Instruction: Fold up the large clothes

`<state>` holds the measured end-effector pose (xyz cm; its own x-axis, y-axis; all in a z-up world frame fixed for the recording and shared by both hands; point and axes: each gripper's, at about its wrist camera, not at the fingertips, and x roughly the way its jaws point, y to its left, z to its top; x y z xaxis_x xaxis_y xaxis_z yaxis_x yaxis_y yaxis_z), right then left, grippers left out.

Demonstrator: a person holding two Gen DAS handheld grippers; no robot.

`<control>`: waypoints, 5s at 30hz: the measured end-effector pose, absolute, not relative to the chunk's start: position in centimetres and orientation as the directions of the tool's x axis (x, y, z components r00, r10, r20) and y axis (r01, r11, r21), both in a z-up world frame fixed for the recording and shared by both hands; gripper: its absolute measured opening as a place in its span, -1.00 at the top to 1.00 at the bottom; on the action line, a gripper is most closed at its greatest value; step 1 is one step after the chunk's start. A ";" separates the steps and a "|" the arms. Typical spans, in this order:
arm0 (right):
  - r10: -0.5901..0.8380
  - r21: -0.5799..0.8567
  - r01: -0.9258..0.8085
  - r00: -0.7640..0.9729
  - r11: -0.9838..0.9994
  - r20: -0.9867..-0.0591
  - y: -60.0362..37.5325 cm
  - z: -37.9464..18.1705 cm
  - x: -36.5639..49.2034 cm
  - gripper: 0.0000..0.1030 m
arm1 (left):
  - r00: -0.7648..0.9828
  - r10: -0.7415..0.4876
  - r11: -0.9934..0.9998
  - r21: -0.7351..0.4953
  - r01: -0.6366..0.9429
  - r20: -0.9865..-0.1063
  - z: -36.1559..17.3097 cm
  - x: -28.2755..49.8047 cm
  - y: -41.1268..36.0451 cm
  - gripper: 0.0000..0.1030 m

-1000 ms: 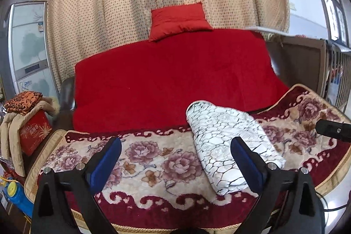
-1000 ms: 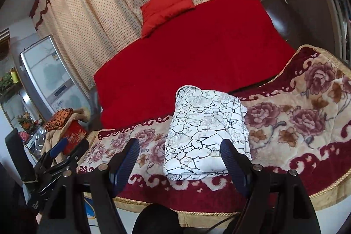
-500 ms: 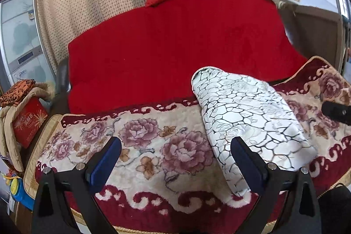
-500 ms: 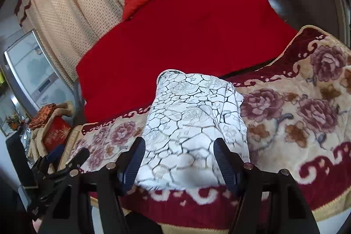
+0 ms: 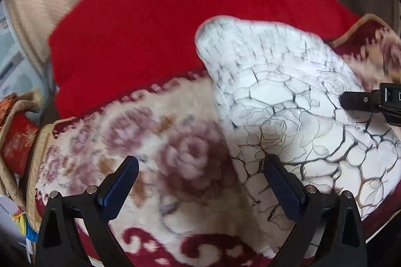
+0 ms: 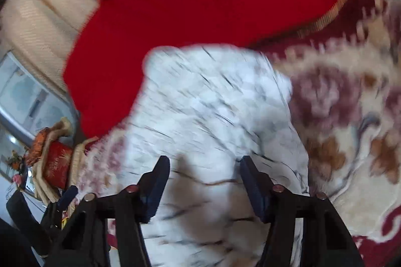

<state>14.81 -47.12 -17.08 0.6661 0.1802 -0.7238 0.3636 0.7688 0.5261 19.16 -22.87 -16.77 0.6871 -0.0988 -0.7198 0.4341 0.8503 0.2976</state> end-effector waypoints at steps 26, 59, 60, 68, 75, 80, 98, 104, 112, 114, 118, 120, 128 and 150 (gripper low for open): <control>0.237 0.687 0.276 0.799 0.672 -0.553 -52.1 -16.5 11.3 -0.14 | 0.765 -0.134 0.862 0.307 0.404 -0.630 -13.0 17.0 -24.3 -0.93; 0.362 0.649 0.222 0.680 0.728 -0.638 -52.8 -19.6 21.7 0.35 | 0.696 -0.087 0.817 0.349 0.459 -0.713 -16.8 24.8 -25.9 -0.93; 0.361 0.657 0.214 0.694 0.723 -0.623 -53.0 -19.2 21.4 0.35 | 0.701 -0.087 0.816 0.353 0.457 -0.708 -16.6 24.7 -25.9 -0.93; 0.338 0.665 0.116 0.789 0.738 -0.513 -52.8 -16.2 19.0 0.33 | 0.708 -0.080 0.839 0.336 0.428 -0.701 -16.1 23.9 -25.6 -0.93; 0.364 0.611 0.192 0.653 0.768 -0.664 -51.3 -19.1 20.7 0.35 | 0.719 -0.070 0.848 0.338 0.408 -0.691 -15.3 22.8 -24.7 -0.93; 0.342 0.579 0.156 0.675 0.800 -0.654 -50.5 -17.5 18.5 0.28 | 0.731 -0.078 0.850 0.337 0.404 -0.678 -14.4 21.2 -23.8 -0.93; 0.320 0.493 0.141 0.603 0.859 -0.731 -45.1 -18.5 11.2 0.29 | 0.715 -0.090 0.832 0.342 0.437 -0.693 -16.1 17.1 -22.5 -0.93; 0.320 0.501 0.147 0.611 0.853 -0.724 -45.2 -18.9 11.3 0.29 | 0.721 -0.099 0.849 0.321 0.421 -0.685 -16.4 17.0 -21.9 -0.93; 0.339 0.533 0.143 0.628 0.834 -0.700 -45.7 -18.5 10.9 0.30 | 0.729 -0.101 0.855 0.315 0.412 -0.677 -16.5 16.8 -21.8 -0.93; 0.355 0.559 0.135 0.646 0.818 -0.676 -46.1 -18.0 10.6 0.30 | 0.725 -0.107 0.858 0.305 0.412 -0.681 -16.6 16.9 -21.7 -0.93; 0.349 0.594 0.122 0.709 0.795 -0.613 -47.2 -16.7 9.9 0.30 | 0.723 -0.112 0.859 0.300 0.415 -0.681 -16.7 17.1 -21.7 -0.93; 0.339 0.596 0.140 0.710 0.791 -0.618 -47.4 -16.8 10.1 0.31 | 0.726 -0.111 0.859 0.302 0.414 -0.679 -16.7 17.1 -21.8 -0.93; 0.334 0.563 0.181 0.646 0.807 -0.686 -47.0 -18.3 11.1 0.30 | 0.726 -0.103 0.860 0.306 0.408 -0.680 -16.6 17.1 -21.8 -0.93; 0.233 0.715 0.212 0.852 0.666 -0.470 -52.4 -15.1 6.8 -0.67 | 0.741 -0.118 0.864 0.299 0.404 -0.661 -14.4 16.8 -21.5 -0.93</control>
<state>6.75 -52.44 -15.11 0.8517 0.2327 -0.4696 0.2124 0.6659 0.7152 16.76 -21.50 -14.40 0.7414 -0.1180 -0.6606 0.4040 0.8645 0.2990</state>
